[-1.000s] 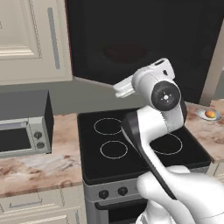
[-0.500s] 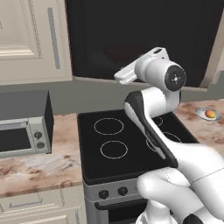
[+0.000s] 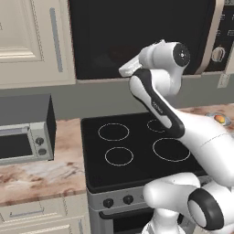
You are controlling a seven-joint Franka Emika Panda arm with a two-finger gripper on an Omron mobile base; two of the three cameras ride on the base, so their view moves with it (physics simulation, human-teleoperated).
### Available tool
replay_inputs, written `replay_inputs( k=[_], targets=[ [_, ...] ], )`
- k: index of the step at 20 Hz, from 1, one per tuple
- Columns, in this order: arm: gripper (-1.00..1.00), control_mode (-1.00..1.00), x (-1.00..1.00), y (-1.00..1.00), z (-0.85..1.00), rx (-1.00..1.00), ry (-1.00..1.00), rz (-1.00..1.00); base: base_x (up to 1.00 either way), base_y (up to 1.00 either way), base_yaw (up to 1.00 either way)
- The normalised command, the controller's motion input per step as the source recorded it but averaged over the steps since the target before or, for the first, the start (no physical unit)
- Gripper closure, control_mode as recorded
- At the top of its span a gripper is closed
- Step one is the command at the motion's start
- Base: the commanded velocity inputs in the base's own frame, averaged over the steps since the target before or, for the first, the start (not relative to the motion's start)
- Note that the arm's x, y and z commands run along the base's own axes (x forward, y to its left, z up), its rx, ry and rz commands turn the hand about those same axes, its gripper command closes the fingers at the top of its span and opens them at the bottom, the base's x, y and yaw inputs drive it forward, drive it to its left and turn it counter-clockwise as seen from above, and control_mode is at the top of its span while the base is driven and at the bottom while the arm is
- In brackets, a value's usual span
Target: Remove the mango from the bowl and place it on the small plate. Then place the bowl with only the shrimp in the microwave, close the door, and press the start button to microwave the shrimp.
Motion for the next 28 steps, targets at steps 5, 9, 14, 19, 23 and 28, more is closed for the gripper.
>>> replay_inputs(
  k=[5,9,14,19,23,28],
  targets=[
    [-1.0,-1.0,0.4,-0.06,0.0,0.01,0.09,0.08,0.0,0.0,0.0],
    [-1.0,-1.0,0.14,-0.15,-0.17,0.04,0.0,0.09,0.0,0.0,0.0],
    [-1.0,-1.0,-0.3,-0.31,-0.17,0.06,-0.03,0.13,0.0,0.0,0.0],
    [-1.0,-1.0,-0.98,-0.75,0.0,0.05,-0.22,0.16,0.0,0.0,0.0],
    [-1.0,-1.0,-0.97,-0.96,0.11,0.06,-0.27,0.17,0.0,0.0,0.0],
    [-1.0,-1.0,-0.34,-0.96,0.28,0.09,-0.26,0.15,0.0,0.0,0.0]
  ],
)
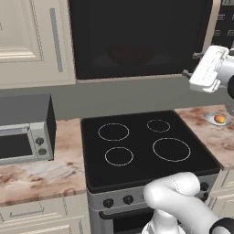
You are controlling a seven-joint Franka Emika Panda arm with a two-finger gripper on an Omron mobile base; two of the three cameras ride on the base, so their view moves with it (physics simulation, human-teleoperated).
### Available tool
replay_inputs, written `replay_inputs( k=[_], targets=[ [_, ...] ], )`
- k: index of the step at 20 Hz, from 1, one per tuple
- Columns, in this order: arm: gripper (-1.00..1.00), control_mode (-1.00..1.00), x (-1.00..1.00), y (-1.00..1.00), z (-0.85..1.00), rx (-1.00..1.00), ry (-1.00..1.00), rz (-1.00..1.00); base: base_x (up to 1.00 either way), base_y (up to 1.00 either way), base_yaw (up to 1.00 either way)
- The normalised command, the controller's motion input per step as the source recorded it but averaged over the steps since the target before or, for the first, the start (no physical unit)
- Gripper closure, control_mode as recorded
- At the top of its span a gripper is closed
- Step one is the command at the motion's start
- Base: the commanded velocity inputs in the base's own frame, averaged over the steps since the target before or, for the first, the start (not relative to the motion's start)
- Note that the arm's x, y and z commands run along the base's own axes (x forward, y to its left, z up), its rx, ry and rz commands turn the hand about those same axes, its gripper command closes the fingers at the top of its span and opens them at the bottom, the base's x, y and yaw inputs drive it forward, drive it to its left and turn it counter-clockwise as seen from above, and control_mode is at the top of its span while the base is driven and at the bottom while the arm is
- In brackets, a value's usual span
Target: Remove the mango from the bowl and place it on the small plate. Then place the bowl with only the shrimp in the microwave, close the door, and press the start button to microwave the shrimp.
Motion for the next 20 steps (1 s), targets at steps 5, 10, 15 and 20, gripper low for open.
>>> replay_inputs(
  k=[5,10,15,20],
  targets=[
    [-1.0,-1.0,0.16,-0.85,0.18,0.1,-0.21,0.14,0.0,0.0,0.0],
    [-1.0,-1.0,0.29,-0.81,0.26,0.08,-0.12,0.03,0.0,0.0,0.0],
    [-1.0,-1.0,0.4,-0.42,0.19,0.07,-0.01,0.0,0.0,0.0,0.0],
    [-1.0,-1.0,0.38,-0.29,0.08,0.03,0.0,-0.01,0.0,0.0,0.0]
  ],
)
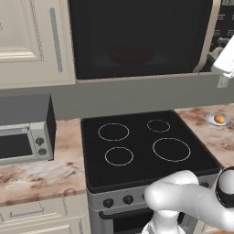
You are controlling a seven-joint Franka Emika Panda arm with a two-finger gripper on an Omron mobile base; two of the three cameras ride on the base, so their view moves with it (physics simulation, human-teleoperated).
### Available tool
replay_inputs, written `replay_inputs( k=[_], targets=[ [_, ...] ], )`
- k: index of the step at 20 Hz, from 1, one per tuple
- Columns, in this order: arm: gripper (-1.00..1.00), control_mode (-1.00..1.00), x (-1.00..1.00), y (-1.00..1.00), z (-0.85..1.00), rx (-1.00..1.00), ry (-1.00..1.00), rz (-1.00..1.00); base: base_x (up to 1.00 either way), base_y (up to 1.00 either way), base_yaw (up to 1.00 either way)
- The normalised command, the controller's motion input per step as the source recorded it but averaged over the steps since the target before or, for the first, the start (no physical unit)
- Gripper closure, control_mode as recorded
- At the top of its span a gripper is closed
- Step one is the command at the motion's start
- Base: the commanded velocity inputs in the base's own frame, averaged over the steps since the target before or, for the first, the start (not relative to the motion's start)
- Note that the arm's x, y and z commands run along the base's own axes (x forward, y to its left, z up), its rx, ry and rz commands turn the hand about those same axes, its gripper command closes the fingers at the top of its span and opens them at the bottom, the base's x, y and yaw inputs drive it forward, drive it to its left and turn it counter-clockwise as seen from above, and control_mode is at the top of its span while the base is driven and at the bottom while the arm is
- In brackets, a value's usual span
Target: Remove the mango from the bowl and place it on the small plate. Then place the bowl with only the shrimp in the microwave, close the door, and press the start button to microwave the shrimp.
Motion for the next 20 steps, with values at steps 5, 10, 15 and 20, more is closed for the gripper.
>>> replay_inputs(
  k=[5,10,15,20],
  targets=[
    [-1.0,-1.0,0.3,-0.25,0.05,0.0,0.0,-0.03,0.0,0.0,0.0],
    [-1.0,-1.0,0.33,-0.07,0.01,0.0,0.01,-0.02,0.0,0.0,0.0],
    [-1.0,-1.0,0.38,-0.06,0.0,0.0,0.06,-0.01,0.0,0.0,0.0],
    [-1.0,-1.0,0.3,-0.17,0.03,0.0,0.01,0.0,0.0,0.0,0.0]
  ],
)
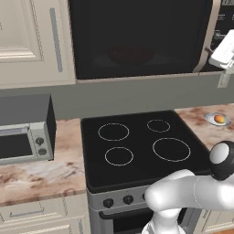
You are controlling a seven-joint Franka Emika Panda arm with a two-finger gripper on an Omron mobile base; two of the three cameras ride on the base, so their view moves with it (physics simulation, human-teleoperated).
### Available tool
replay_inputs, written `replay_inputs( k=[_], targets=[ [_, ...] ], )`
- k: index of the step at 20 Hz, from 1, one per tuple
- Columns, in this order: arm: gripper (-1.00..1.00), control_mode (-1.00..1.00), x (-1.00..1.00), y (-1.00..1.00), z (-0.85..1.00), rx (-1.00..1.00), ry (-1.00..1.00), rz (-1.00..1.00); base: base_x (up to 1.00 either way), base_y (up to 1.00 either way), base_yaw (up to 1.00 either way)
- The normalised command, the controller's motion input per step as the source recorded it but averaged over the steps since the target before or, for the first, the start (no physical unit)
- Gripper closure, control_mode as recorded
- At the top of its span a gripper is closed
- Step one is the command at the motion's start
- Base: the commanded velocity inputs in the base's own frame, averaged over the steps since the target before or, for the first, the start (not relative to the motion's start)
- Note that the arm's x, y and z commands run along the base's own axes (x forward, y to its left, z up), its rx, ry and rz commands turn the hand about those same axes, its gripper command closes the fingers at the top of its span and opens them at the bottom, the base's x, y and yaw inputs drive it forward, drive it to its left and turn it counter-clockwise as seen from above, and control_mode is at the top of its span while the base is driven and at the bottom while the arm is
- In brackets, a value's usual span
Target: Remove the mango from the bowl and place it on the small plate. Then place the bowl with only the shrimp in the microwave, close the door, and press the start button to microwave the shrimp.
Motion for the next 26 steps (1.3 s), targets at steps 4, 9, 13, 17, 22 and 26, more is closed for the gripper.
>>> replay_inputs(
  k=[4,9,13,17,22,26],
  targets=[
    [-1.0,-1.0,0.2,-0.09,0.04,0.0,0.0,0.0,0.0,0.0,0.0],
    [-1.0,-1.0,0.09,-0.14,0.28,0.0,0.0,0.0,0.0,0.0,0.0],
    [-1.0,-1.0,0.33,-0.18,0.33,0.0,0.0,0.01,0.0,0.0,0.0],
    [-1.0,-1.0,0.52,-0.27,0.08,0.02,0.0,0.09,0.0,0.0,0.0],
    [-1.0,-1.0,0.56,-0.46,0.0,0.03,0.03,0.15,0.0,0.0,0.0],
    [-1.0,-1.0,0.32,-0.82,0.0,0.07,0.02,0.17,0.0,0.0,0.0]
  ],
)
